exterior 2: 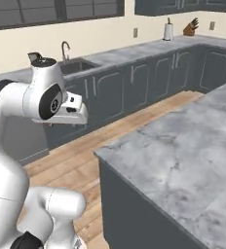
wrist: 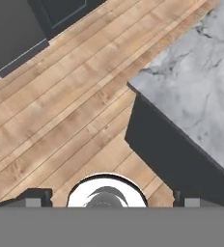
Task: Navigate to the stand mixer.
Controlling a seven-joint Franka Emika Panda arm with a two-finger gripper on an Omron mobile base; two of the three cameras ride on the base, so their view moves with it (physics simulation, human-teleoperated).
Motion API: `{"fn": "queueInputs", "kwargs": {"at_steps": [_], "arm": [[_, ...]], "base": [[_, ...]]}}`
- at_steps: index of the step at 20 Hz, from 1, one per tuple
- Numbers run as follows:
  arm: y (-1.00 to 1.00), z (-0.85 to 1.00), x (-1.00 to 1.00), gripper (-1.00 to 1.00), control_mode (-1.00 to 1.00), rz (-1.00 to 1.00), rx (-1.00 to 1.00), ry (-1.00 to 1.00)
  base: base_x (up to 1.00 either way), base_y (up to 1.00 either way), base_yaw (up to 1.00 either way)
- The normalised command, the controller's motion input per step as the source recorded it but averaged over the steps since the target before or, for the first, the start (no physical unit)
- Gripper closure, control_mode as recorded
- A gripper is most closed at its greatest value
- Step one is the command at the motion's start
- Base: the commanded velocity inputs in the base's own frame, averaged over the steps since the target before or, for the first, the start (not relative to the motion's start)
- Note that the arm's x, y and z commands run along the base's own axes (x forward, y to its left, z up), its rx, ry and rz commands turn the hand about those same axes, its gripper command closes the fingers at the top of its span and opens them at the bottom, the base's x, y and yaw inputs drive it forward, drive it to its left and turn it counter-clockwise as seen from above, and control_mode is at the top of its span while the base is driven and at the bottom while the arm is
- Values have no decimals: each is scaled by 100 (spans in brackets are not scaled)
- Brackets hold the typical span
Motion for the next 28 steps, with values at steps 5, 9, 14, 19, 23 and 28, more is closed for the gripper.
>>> {"fn": "queueInputs", "kwargs": {"at_steps": [5, 9, 14, 19, 23, 28], "arm": [[0, 0, 0, -100, 100, 0, 0, 0], [0, 0, 0, -100, 100, 0, 0, 0], [0, 0, 0, -100, 100, 0, 0, 0], [0, 0, 0, -100, 100, 0, 0, 0], [0, 0, 0, -100, 100, 0, 0, 0], [0, 0, 0, -100, 100, 0, 0, 0]], "base": [[21, 84, 47], [7, 2, 100], [67, -12, 76], [100, 2, -16], [100, 25, -12], [100, 11, -13]]}}
